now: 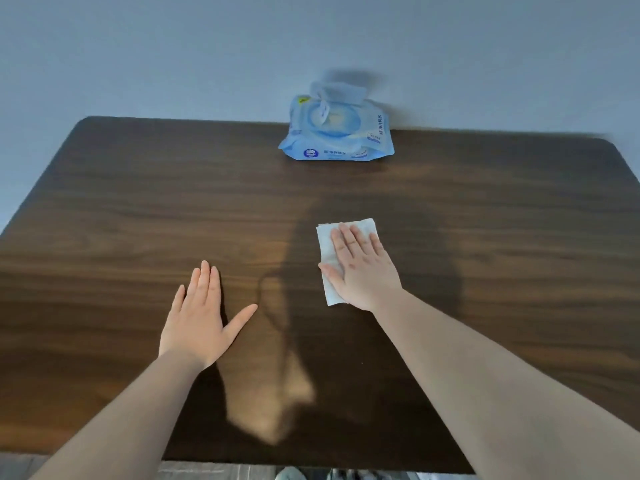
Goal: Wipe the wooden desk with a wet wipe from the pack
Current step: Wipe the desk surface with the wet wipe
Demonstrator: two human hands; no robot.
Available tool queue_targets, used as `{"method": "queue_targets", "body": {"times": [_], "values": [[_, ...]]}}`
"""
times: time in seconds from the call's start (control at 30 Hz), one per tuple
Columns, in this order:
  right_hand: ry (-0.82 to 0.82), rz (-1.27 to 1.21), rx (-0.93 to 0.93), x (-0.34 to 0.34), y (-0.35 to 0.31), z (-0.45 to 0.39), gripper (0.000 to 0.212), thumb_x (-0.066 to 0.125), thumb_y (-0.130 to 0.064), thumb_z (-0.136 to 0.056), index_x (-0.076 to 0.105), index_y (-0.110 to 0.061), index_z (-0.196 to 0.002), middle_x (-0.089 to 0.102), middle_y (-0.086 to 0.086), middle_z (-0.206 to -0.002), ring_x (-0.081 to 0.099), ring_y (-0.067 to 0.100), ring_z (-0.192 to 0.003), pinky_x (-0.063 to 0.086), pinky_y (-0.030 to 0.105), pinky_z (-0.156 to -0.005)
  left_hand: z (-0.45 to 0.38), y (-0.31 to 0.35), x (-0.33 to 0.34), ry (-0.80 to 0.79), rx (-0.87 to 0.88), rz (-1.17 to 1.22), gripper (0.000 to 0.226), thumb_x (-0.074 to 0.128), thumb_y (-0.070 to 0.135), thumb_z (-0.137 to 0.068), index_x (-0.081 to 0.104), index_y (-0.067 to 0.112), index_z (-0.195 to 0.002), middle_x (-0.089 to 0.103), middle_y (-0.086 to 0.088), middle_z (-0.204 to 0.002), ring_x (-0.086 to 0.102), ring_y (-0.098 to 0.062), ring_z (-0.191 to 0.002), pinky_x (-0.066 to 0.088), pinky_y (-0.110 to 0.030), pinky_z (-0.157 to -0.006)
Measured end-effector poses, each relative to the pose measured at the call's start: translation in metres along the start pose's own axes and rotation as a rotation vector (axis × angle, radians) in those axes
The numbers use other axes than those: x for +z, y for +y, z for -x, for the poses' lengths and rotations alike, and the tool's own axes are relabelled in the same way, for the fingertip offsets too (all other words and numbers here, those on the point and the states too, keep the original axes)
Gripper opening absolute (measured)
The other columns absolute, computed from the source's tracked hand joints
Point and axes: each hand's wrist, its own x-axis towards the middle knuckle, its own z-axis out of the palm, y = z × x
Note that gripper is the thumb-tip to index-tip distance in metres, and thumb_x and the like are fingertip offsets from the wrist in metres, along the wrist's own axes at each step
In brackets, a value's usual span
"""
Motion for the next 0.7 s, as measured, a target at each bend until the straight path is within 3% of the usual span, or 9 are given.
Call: {"method": "queue_targets", "body": {"times": [0.2,0.4,0.7], "values": [[0.008,0.025,-0.139,0.007,-0.086,-0.028,0.072,0.008,-0.062,-0.093,-0.006,-0.021,-0.151,-0.008,-0.004,-0.161,-0.014,0.013,-0.146,-0.010,0.038,-0.118,0.029,-0.084,0.007,0.030,-0.180,0.043,0.103,0.009,0.079,-0.076,-0.003,0.007,-0.149,-0.006,-0.008,-0.159,-0.005,-0.019,-0.146,0.006,-0.038,-0.119],[0.007,0.033,-0.279,0.015,-0.171,-0.059,0.073,0.009,-0.062,-0.093,-0.004,-0.020,-0.151,-0.007,-0.003,-0.161,-0.012,0.014,-0.146,-0.007,0.039,-0.119,0.054,-0.148,0.013,0.048,-0.332,0.072,0.107,0.001,0.084,-0.074,-0.003,0.008,-0.149,-0.006,-0.007,-0.160,-0.006,-0.018,-0.146,0.005,-0.040,-0.119],[0.022,0.026,-0.444,0.023,-0.295,-0.099,0.073,0.011,-0.061,-0.094,0.000,-0.018,-0.151,-0.004,0.000,-0.161,-0.009,0.017,-0.147,-0.004,0.042,-0.119,0.058,-0.157,0.015,0.075,-0.434,0.107,0.110,-0.001,0.089,-0.070,-0.010,0.013,-0.149,-0.015,-0.004,-0.159,-0.015,-0.018,-0.145,-0.001,-0.040,-0.119]]}}
